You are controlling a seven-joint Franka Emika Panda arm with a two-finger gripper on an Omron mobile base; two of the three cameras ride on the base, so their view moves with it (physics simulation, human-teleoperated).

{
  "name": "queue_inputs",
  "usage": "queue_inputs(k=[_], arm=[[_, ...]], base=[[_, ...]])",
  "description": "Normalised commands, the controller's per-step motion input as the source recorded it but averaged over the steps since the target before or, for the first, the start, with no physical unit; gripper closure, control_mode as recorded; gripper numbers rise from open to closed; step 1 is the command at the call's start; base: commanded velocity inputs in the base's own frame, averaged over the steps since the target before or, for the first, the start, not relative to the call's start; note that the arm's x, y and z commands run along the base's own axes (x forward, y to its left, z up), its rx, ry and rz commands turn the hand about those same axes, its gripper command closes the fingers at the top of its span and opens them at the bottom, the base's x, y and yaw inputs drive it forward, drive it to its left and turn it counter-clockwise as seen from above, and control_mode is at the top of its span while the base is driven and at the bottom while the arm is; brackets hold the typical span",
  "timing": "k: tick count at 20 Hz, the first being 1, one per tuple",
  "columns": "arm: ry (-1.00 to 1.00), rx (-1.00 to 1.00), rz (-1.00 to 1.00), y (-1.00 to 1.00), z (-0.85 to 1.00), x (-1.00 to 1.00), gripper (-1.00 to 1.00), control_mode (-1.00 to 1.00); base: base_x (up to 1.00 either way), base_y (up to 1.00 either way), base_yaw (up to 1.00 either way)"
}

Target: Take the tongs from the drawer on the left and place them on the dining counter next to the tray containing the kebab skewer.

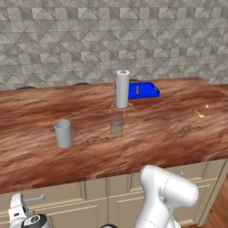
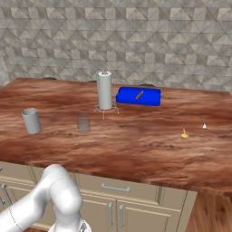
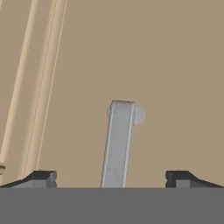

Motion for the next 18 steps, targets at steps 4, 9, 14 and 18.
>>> queue_inputs(k=[4,9,14,18], arm=[[-0.03,0.0,0.0,0.01,-0.13,0.03,-1.0,-1.0],[-0.05,0.0,0.0,0.0,-0.11,0.09,-1.0,-1.0],[-0.04,0.0,0.0,0.0,-0.17,0.13,-1.0,-1.0],[-0.01,0.0,0.0,0.0,-0.16,0.01,-1.0,-1.0]], base=[[0.0,0.0,0.0],[0.0,0.0,0.0],[0.0,0.0,0.0],[0.0,0.0,0.0]])
